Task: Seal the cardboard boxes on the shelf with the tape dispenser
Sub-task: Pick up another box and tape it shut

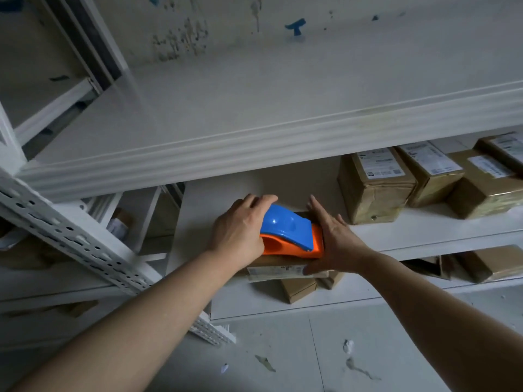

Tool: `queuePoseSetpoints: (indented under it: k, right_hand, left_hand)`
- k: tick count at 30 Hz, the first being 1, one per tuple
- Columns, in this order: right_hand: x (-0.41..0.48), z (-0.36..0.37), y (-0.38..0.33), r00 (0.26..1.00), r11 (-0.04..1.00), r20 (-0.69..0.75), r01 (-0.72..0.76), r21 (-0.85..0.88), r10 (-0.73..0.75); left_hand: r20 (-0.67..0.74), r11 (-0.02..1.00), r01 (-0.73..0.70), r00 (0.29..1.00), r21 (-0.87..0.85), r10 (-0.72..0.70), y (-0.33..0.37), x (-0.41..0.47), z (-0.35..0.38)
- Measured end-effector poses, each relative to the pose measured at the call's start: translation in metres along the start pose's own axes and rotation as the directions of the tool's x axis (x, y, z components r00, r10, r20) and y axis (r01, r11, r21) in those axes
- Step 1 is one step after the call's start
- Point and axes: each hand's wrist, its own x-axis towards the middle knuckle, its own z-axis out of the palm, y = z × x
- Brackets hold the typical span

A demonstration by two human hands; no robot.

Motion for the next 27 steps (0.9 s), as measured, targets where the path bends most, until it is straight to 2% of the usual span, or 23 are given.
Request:
queuePoseSetpoints:
  k: [2, 5, 7, 9, 13, 16, 23, 27]
  right_hand:
    - [0.001, 0.005, -0.002, 1.0, 1.0, -0.022, 0.004, 0.017, -0.003]
    - [0.002, 0.01, -0.004, 0.996, 0.997, -0.08, -0.037, -0.073, 0.031]
    - [0.004, 0.009, -0.007, 0.997, 0.986, -0.063, -0.042, -0.162, 0.032]
    - [0.005, 0.006, -0.012, 0.998, 0.971, -0.041, -0.056, -0.232, 0.048]
    - [0.006, 0.005, -0.019, 0.996, 0.959, -0.019, -0.09, -0.269, 0.088]
    - [0.007, 0.003, -0.02, 0.994, 0.956, -0.01, -0.11, -0.272, 0.112]
    - [0.006, 0.002, -0.028, 0.991, 0.928, 0.026, -0.111, -0.356, 0.129]
    - [0.01, 0.014, -0.045, 0.997, 0.871, 0.065, -0.004, -0.492, 0.041]
  left_hand:
    - [0.01, 1.0, 0.023, 1.0, -0.009, -0.023, -0.008, 0.002, -0.001]
    - [0.013, 0.997, 0.067, 0.998, -0.023, -0.067, -0.034, 0.002, -0.003]
    - [0.032, 0.986, 0.154, 0.988, -0.065, -0.153, -0.066, -0.001, -0.006]
    - [0.062, 0.969, 0.246, 0.968, -0.025, -0.244, -0.105, -0.011, -0.014]
    - [0.051, 0.932, 0.363, 0.931, -0.021, -0.362, -0.162, -0.032, -0.026]
    - [0.049, 0.939, 0.344, 0.938, -0.033, -0.342, -0.168, -0.035, -0.024]
    - [0.095, 0.964, 0.257, 0.96, 0.066, -0.263, -0.157, -0.033, -0.005]
    - [0.095, 0.97, 0.241, 0.965, 0.039, -0.244, -0.148, -0.028, 0.003]
